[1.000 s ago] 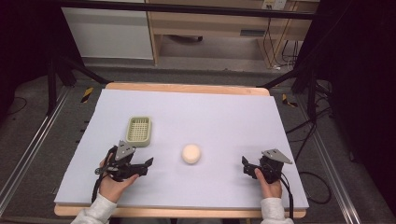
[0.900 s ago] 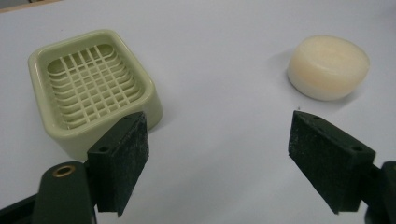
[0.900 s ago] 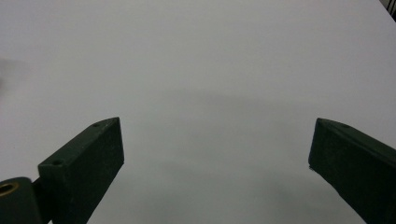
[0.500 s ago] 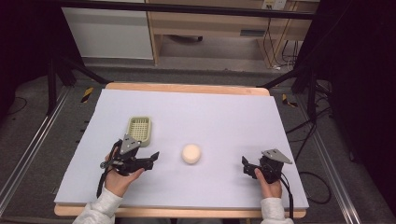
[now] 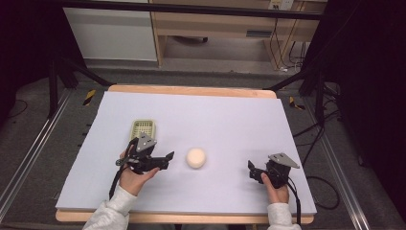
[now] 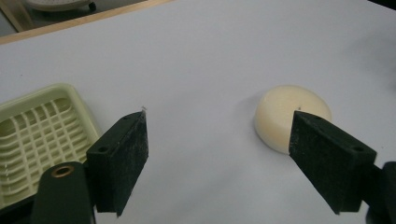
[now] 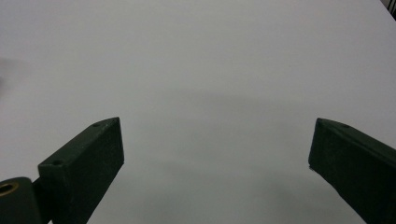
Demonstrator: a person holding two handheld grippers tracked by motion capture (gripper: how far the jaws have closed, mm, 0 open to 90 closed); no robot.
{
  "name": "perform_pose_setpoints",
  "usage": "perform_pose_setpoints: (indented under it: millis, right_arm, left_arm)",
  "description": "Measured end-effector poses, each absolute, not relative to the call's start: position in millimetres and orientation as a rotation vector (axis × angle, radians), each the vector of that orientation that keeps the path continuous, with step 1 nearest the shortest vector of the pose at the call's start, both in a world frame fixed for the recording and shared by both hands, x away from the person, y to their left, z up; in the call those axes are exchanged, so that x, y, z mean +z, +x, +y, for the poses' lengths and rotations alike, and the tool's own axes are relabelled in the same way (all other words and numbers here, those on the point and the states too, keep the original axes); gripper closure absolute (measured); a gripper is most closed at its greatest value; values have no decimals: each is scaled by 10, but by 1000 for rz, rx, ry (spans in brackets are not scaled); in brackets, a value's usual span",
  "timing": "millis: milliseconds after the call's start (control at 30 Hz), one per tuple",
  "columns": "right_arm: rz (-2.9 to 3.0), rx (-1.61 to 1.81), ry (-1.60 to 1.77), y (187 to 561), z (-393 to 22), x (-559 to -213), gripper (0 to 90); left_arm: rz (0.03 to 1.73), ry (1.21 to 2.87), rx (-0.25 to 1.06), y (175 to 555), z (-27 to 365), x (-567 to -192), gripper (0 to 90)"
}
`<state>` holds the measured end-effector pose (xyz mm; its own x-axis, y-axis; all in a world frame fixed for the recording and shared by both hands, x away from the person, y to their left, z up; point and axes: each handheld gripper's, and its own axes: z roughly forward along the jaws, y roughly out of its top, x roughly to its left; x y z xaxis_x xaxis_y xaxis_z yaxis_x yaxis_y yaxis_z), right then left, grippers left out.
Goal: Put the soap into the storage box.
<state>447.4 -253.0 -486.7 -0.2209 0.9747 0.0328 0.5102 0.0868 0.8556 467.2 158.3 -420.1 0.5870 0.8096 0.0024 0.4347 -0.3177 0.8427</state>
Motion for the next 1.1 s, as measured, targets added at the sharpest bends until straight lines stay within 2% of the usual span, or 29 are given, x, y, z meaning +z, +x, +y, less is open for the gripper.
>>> perform_pose_setpoints:
  millis: [1100]
  right_arm:
    - [1807, 1046, 1462, 4477, -2527, -4866, 38]
  left_arm:
    - [930, 2037, 472, 4808, 983, -4315, 189]
